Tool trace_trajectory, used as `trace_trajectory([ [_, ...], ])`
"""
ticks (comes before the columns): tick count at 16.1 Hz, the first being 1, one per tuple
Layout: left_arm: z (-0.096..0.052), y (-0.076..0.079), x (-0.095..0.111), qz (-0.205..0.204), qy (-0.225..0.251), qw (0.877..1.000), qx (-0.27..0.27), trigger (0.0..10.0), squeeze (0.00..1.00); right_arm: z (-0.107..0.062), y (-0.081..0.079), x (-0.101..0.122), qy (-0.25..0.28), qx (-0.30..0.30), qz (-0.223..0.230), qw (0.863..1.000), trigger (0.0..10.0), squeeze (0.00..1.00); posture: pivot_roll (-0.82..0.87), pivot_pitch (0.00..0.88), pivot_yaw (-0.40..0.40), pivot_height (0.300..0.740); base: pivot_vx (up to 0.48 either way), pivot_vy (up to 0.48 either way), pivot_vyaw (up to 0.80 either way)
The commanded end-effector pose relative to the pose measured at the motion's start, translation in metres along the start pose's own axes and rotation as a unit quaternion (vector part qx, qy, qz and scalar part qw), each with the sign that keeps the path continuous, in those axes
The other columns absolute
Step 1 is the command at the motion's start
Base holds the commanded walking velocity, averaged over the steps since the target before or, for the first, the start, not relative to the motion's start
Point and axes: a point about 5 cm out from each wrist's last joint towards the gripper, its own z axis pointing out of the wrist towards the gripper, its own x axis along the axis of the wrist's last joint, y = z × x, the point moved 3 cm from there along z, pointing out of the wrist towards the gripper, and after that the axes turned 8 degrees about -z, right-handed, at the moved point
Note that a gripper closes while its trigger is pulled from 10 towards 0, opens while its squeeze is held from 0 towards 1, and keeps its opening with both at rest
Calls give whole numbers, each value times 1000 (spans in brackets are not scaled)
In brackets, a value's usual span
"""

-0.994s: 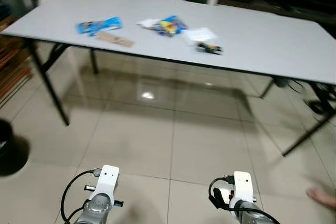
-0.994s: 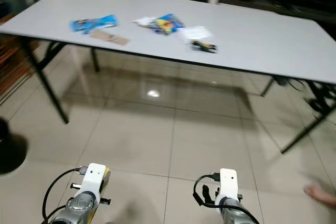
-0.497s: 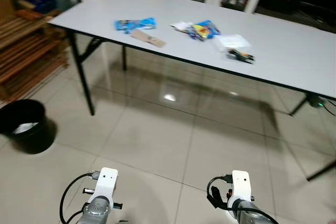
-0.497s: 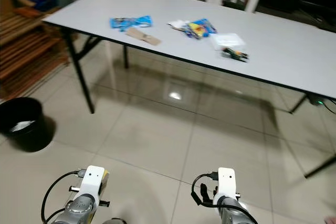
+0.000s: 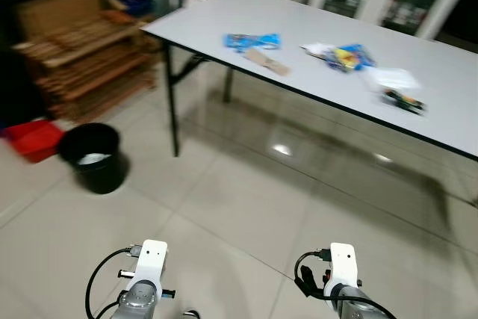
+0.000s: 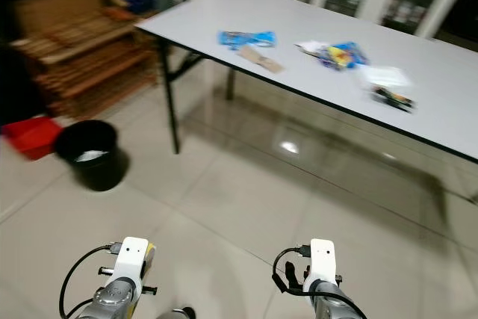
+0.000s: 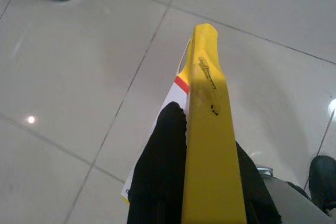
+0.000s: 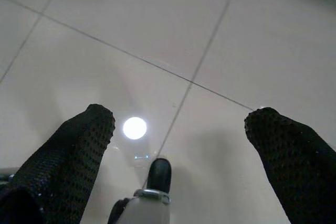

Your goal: Picking trash to rubbish bin

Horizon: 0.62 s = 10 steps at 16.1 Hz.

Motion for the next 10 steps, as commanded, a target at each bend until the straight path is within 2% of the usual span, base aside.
trace_trajectory([
  [1,-1,2,-6,-7,-9,1000,4,10000,0,-1,3,0,1,-1,-1,1000,10000,0,-47,39,-114,740,0,461,800],
  [3,-1,1,-4,9,-2,1000,8,10000,0,0,2,1,4,0,-1,1000,10000,0,-46,40,-117,740,0,0,800],
  [10,-1,4,-4,10,-1,1000,6,10000,0,0,2,3,7,4,-5,1000,10000,0,-45,42,-119,740,0,0,800],
])
